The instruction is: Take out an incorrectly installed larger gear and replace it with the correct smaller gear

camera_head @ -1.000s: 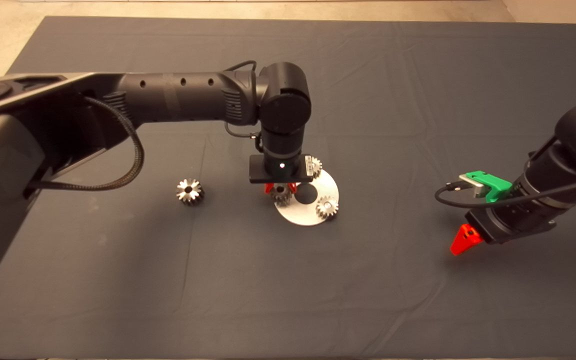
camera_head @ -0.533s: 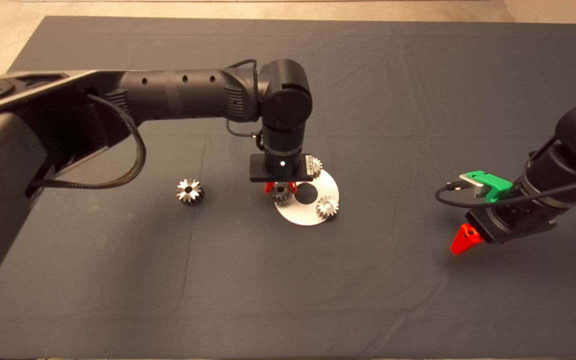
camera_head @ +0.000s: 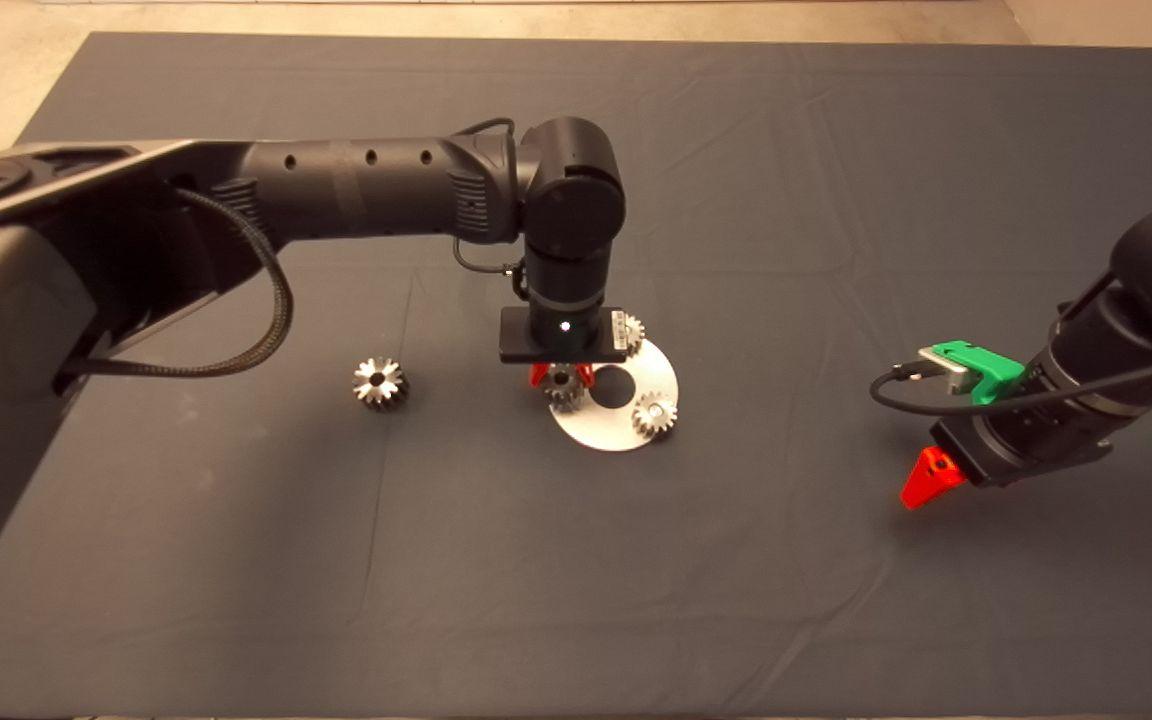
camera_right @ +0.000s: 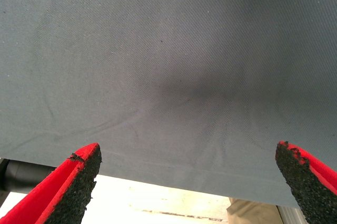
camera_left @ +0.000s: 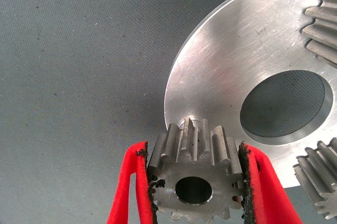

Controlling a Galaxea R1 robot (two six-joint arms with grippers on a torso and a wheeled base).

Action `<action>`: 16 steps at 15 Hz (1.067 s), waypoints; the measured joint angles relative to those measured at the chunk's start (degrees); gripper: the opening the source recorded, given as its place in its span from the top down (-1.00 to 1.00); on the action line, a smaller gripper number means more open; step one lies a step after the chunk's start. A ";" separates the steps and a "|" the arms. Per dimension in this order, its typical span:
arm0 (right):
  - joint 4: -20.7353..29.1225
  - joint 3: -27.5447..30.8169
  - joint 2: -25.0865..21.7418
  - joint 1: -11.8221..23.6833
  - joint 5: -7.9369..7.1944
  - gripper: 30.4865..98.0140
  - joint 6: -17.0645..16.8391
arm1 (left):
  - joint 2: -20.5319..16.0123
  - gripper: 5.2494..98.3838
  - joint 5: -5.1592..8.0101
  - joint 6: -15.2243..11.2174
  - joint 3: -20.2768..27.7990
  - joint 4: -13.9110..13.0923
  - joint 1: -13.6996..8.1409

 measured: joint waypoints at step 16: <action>-0.26 0.00 0.01 0.00 -0.02 -0.69 0.02 | -0.06 0.61 -1.05 2.56 -0.67 -0.68 -2.21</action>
